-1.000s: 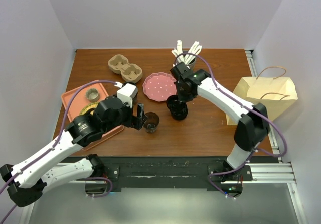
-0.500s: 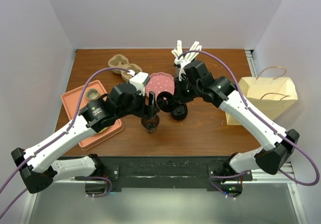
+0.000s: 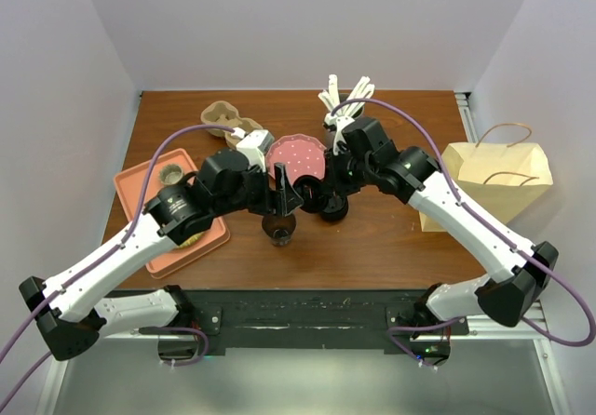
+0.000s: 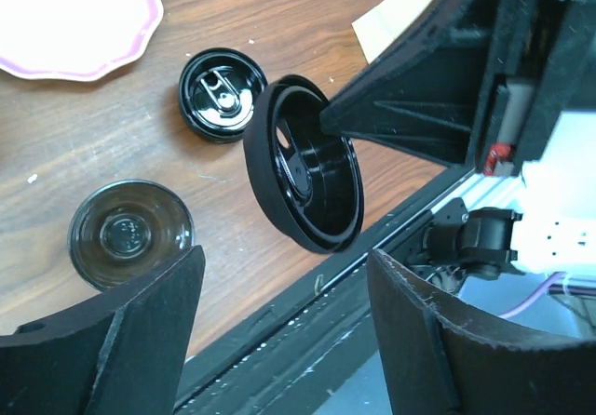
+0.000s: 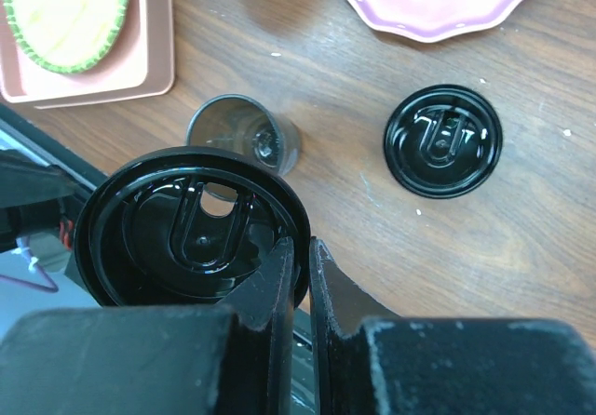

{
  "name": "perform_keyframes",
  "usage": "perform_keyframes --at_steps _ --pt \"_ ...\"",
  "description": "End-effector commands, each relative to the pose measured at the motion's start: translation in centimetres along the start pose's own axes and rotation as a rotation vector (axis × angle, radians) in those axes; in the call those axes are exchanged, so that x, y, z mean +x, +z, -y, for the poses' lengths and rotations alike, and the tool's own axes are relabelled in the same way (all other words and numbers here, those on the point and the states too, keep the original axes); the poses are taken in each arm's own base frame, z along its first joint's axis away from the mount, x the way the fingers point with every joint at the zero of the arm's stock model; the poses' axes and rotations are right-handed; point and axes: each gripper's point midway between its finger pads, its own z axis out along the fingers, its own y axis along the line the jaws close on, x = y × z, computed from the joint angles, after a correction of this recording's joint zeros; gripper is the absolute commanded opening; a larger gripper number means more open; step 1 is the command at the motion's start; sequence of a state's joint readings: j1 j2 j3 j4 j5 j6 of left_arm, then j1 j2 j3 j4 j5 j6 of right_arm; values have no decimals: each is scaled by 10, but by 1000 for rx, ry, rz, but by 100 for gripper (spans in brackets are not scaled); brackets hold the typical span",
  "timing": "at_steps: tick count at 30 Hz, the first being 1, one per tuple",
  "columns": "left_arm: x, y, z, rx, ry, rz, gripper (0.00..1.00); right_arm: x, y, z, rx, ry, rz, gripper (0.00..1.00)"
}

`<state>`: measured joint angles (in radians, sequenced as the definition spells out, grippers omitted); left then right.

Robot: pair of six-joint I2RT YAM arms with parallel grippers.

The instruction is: Pack the takeout coffee

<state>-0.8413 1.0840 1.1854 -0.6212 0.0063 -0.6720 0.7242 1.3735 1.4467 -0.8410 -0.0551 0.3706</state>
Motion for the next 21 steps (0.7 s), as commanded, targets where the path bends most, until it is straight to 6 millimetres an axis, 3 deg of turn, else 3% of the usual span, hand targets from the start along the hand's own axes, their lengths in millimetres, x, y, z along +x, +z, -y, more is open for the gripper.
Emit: perform_keyframes --at_steps 1,8,10,18,21 --pt "-11 -2 7 30 -89 33 72 -9 -13 -17 -74 9 64 4" --pt "-14 2 -1 66 -242 26 61 -5 -18 -25 -116 27 88 4" --pt "-17 1 8 137 -260 30 58 -3 -18 -25 -116 31 89 5" --pt "-3 11 12 186 -290 -29 57 0 -17 -32 -144 58 91 5" --pt "-4 12 17 224 -297 -22 48 1 -15 -34 -153 67 88 5"
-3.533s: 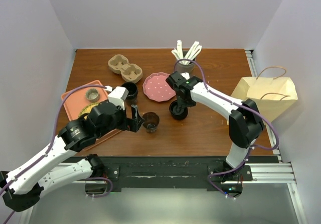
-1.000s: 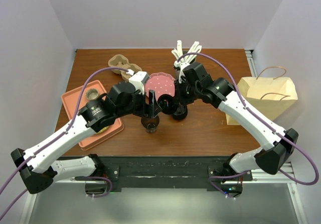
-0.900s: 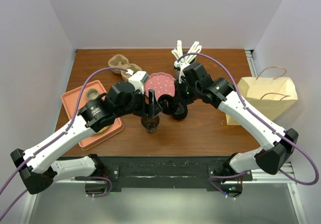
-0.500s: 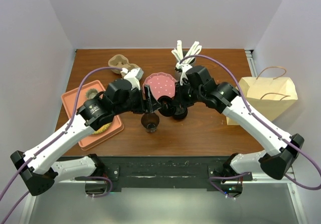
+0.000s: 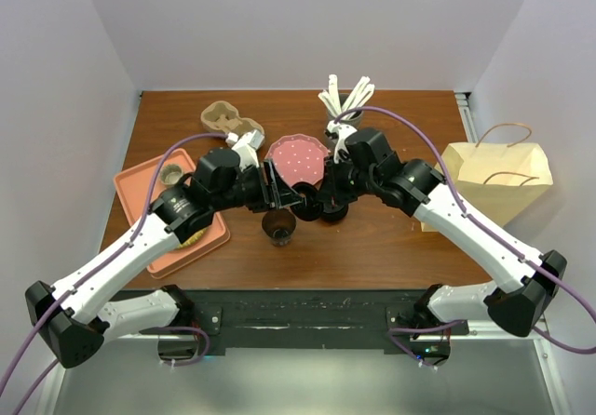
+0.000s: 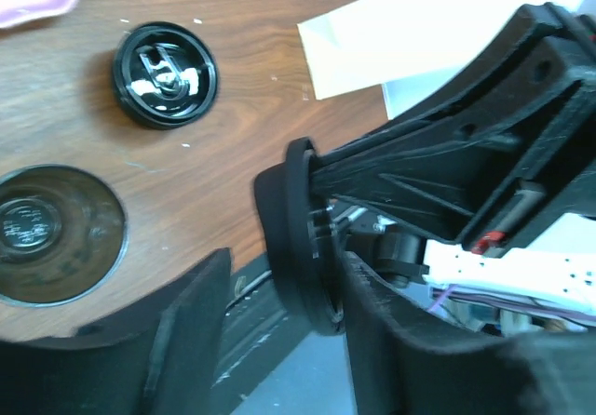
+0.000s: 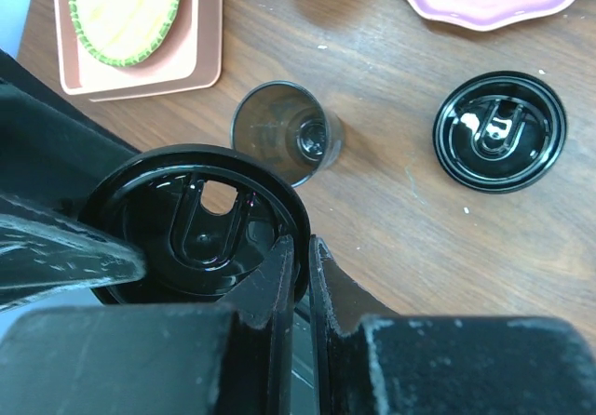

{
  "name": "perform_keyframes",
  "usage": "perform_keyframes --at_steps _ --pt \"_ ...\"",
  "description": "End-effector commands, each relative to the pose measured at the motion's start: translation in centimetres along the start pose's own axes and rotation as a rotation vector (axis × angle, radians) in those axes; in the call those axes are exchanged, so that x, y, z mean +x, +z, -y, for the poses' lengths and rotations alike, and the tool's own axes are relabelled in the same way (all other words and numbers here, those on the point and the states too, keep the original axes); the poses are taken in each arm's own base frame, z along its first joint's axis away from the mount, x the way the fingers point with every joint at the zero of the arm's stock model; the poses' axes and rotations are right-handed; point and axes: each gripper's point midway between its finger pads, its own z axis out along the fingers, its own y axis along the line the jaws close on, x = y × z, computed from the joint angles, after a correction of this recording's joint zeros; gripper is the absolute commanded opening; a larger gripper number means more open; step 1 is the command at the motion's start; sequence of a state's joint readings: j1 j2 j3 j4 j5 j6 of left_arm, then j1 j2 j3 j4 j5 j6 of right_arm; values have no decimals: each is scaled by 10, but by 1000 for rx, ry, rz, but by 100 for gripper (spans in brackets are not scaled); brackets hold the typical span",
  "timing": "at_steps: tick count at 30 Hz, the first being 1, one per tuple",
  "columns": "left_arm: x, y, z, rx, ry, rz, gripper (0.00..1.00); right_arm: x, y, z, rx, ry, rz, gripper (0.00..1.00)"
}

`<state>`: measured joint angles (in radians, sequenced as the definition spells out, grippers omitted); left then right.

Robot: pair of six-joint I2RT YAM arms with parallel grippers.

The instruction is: Pack the takeout coffee

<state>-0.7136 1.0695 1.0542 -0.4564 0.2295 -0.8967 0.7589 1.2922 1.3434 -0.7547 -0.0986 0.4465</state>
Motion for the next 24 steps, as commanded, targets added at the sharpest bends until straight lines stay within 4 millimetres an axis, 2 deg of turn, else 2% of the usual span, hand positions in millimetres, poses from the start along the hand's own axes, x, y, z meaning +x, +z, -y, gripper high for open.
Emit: perform_keyframes --at_steps 1,2,5,8,9,10,12,13,14,15,16,17,19,20,21,24 --pt "-3 0 21 118 -16 2 45 -11 -8 -15 -66 20 56 6" --pt "-2 1 22 122 -15 -1 36 -11 -8 -16 -68 18 58 6" --pt "-2 0 25 128 -12 -14 21 -14 -12 -14 -57 14 73 11" --pt "-2 -3 27 128 -12 -21 13 -18 -17 -8 -20 -19 89 19" --pt "1 -2 23 109 -22 -38 13 -20 -19 -7 -14 -37 97 23" --pt "-3 -5 26 107 -25 -34 12 -24 -22 -8 -13 -60 112 33" --pt "0 -5 21 73 -40 -66 11 -35 -36 -13 -37 -153 185 42" --pt "-6 -9 28 78 -38 -59 10 -35 -40 -15 -48 -196 209 48" --pt "-9 -11 29 70 -50 -58 10 -45 -46 -25 -59 -276 285 50" --pt "-9 -12 27 42 -68 -66 10 -53 -64 -31 -66 -316 366 53" --pt "-16 -16 35 51 -75 -50 10 -51 -64 -33 -58 -357 396 57" --pt "-20 -18 38 50 -104 -42 11 -57 -70 -48 -79 -436 465 59" --pt "-29 -24 46 54 -140 -20 11 -62 -81 -48 -29 -494 534 61" --pt "-32 -26 52 64 -180 -14 11 -63 -85 -61 -42 -575 569 61" --pt "-35 -29 56 72 -197 -9 11 -64 -89 -62 -22 -597 591 62" --pt "-45 -36 73 125 -252 10 11 -52 -89 -84 -54 -734 602 62"
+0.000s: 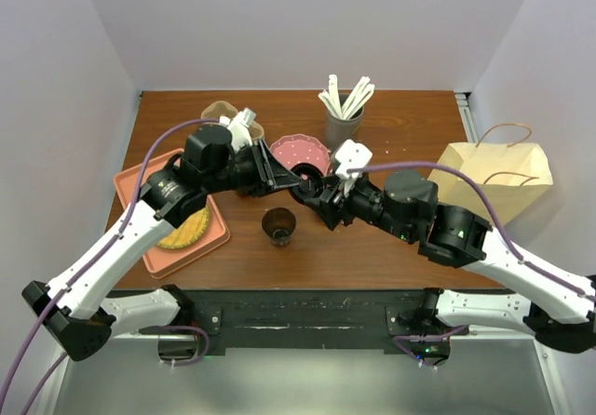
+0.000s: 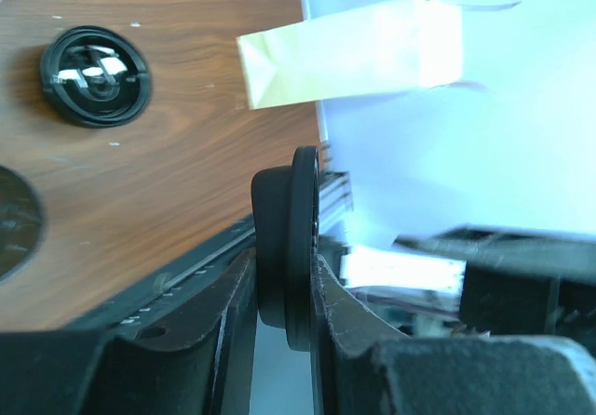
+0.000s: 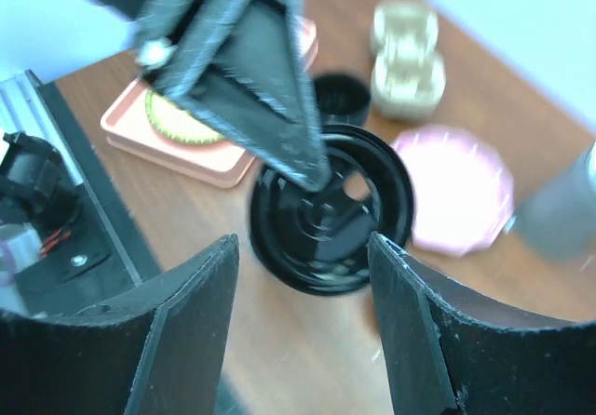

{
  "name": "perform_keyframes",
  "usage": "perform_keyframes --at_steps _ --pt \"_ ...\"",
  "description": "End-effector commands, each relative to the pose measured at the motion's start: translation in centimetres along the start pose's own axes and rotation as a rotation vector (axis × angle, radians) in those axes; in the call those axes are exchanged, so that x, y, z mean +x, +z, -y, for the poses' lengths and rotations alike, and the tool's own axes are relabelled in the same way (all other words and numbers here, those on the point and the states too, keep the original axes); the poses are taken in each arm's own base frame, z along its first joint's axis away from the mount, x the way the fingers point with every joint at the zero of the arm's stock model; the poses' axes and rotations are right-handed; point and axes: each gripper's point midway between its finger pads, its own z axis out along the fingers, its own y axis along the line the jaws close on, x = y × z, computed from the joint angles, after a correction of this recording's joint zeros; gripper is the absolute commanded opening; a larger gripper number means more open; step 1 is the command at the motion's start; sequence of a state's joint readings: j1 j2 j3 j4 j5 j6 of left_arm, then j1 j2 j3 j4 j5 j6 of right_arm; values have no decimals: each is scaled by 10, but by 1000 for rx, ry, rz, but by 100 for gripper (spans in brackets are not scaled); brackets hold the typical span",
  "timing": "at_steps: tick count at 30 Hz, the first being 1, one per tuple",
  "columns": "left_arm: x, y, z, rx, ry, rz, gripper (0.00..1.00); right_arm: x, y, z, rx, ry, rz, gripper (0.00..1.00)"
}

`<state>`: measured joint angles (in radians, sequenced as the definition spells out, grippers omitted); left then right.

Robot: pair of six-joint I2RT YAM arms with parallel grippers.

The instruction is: Pack the takeout coffee

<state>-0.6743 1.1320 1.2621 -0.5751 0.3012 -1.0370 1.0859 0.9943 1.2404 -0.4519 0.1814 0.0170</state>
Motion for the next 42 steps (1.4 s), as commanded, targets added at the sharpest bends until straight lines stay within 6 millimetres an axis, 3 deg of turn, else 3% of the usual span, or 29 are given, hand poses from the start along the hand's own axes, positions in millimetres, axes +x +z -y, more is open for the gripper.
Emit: perform_keyframes --at_steps 1,2,5,9,13,16,20,23,24,25,27,29,30,32,36,40,42 --pt "-15 -19 39 97 -121 27 12 -15 10 -1 78 -254 76 62" --pt "-15 -21 43 107 -128 29 13 -16 9 -11 64 -277 90 62" --pt "-18 -25 52 130 -140 33 12 -13 11 -13 134 -358 81 63" --pt "-17 -30 58 155 -160 27 12 0 20 -9 218 -471 22 62" --pt "-14 -33 59 161 -172 15 11 -3 18 3 349 -529 23 59" --pt "-12 -35 58 161 -183 7 11 -3 18 8 399 -535 14 51" --pt "-8 -37 58 174 -180 -2 15 -5 14 8 399 -518 25 26" --pt "-8 -41 62 213 -150 11 30 -3 12 1 345 -475 21 12" --pt "-8 -40 61 225 -136 15 35 -12 11 -7 288 -445 41 10" --pt "-9 -42 64 251 -90 26 47 -5 11 -13 255 -394 14 8" --pt "-14 -49 80 327 19 59 59 -12 9 -22 209 -302 20 3" --pt "-21 -44 72 278 138 93 68 -2 9 -43 101 -186 -15 3" --pt "-27 -48 79 282 192 118 70 1 8 -49 71 -146 -28 3" --pt "-34 -42 62 191 307 138 71 11 3 -66 -4 -17 -63 2" --pt "-50 -55 49 92 531 216 71 26 -8 -89 -124 134 -114 1" --pt "-54 -79 40 60 808 283 67 14 -23 -94 -166 238 -97 1" --pt "-47 -92 35 86 904 321 65 3 -33 -92 -193 269 -75 2"
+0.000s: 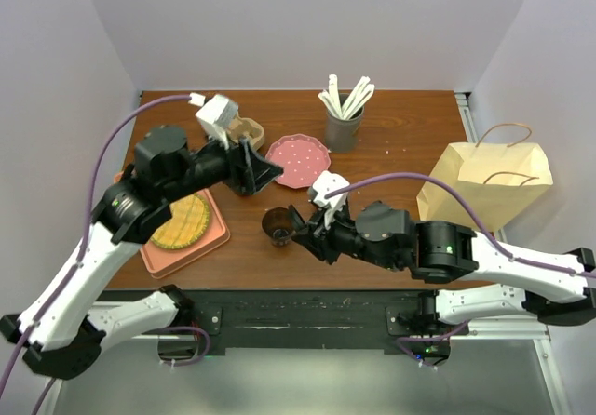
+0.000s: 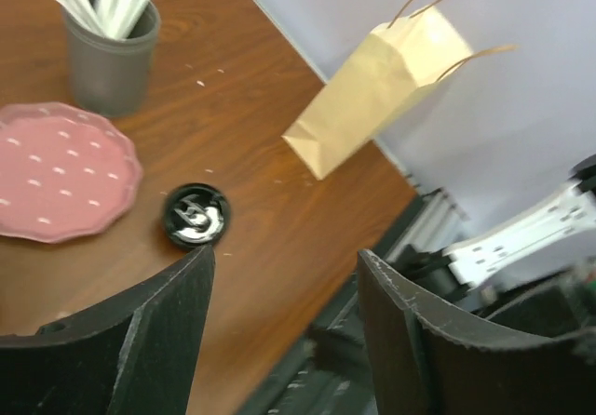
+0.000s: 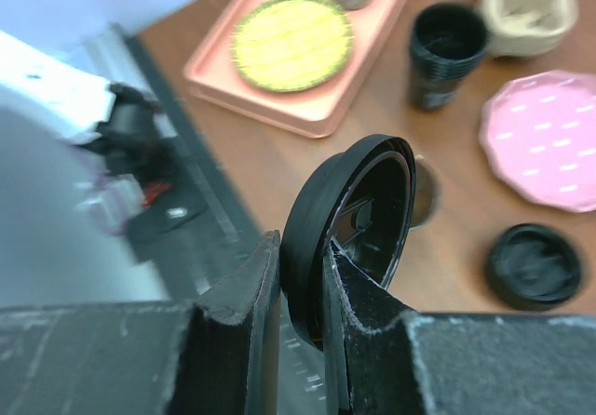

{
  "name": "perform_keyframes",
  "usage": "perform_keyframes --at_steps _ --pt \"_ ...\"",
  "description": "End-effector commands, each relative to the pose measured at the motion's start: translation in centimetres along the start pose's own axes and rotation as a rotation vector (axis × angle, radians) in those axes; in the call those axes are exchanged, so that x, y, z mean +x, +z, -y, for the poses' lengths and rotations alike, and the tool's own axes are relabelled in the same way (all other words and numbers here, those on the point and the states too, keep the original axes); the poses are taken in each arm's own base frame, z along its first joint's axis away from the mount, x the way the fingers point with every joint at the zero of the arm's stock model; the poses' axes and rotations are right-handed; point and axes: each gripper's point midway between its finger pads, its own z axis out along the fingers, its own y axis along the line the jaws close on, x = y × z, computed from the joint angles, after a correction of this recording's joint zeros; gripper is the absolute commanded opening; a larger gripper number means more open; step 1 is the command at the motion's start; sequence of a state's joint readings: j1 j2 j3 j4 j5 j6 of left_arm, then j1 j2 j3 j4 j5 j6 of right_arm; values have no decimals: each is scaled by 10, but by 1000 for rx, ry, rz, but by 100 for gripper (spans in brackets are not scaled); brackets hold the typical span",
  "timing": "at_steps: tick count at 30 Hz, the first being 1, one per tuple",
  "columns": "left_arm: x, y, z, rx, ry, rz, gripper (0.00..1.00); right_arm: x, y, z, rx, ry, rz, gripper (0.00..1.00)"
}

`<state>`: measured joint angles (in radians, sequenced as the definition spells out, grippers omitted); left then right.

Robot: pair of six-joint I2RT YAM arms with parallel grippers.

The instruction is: Pack the takeout coffee

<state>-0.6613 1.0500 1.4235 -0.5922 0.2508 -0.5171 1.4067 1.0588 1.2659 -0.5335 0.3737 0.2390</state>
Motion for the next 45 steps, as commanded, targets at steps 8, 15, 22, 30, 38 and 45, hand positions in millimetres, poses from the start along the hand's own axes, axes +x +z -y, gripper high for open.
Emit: perform_keyframes --at_steps 8,15,22,30,38,45 --pt "53 -74 33 401 763 91 72 -22 -31 -20 -298 178 -18 4" --pt "73 -79 38 500 800 75 75 -9 -21 -55 -504 119 -144 6" --pt "106 -78 50 687 730 -65 71 -19 -11 -66 -559 102 -112 6" --pt "133 -84 47 760 704 -147 70 -18 -9 -68 -571 101 -119 6" --pt "128 -72 44 743 708 -130 48 -18 -4 -71 -583 113 -123 8" --pt "123 -64 37 651 615 -134 17 -24 8 -34 -328 191 -92 38"
